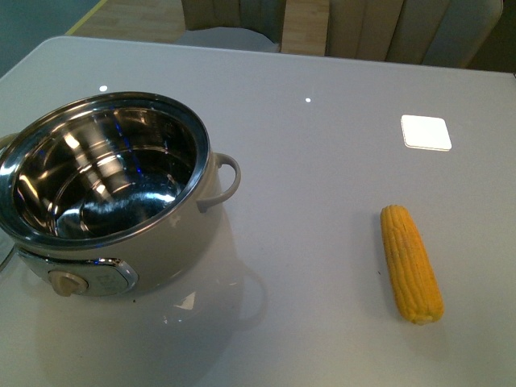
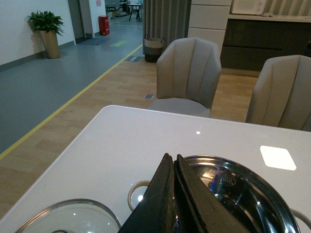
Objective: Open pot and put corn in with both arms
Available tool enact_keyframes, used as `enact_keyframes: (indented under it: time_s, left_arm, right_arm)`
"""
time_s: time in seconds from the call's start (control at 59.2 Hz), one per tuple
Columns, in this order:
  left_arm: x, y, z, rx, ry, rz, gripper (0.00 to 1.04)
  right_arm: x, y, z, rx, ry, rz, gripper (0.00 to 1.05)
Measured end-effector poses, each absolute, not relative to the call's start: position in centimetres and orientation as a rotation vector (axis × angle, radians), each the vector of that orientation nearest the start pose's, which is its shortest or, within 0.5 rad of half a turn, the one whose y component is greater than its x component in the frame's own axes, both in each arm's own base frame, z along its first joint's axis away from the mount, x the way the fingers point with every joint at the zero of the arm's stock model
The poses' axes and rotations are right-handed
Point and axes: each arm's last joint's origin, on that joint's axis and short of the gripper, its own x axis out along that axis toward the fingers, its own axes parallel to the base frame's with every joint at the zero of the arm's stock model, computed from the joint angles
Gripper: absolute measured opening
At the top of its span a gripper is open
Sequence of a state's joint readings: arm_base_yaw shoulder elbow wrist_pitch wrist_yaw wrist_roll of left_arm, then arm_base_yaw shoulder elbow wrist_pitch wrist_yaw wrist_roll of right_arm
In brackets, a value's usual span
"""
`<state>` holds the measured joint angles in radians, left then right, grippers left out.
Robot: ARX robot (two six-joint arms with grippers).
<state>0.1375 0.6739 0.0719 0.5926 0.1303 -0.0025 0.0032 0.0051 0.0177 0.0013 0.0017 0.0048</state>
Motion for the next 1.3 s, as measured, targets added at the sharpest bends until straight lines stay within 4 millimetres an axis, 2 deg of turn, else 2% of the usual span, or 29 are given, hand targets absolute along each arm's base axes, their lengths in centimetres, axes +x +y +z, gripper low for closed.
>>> enact_keyframes:
  time_s: [0.27,1.165,1.3]
  left_arm:
    - [13.2,0.1,16.8,-0.001,-0.001,-0.004,0.03]
    - [10.8,0.0,17.0,-0.002,-0.012,0.003,0.03]
    - [9.8,0.0,16.7,-0.002,-0.006,0.003,0.03]
  right_arm:
    - [9.7,0.0,16.9,0.005,-0.014,0.001,0.96]
    - [9.7,0.0,16.9,0.005,-0.014,0.001,0.96]
    - [9.7,0.0,16.9,0.005,-0.014,0.001,0.96]
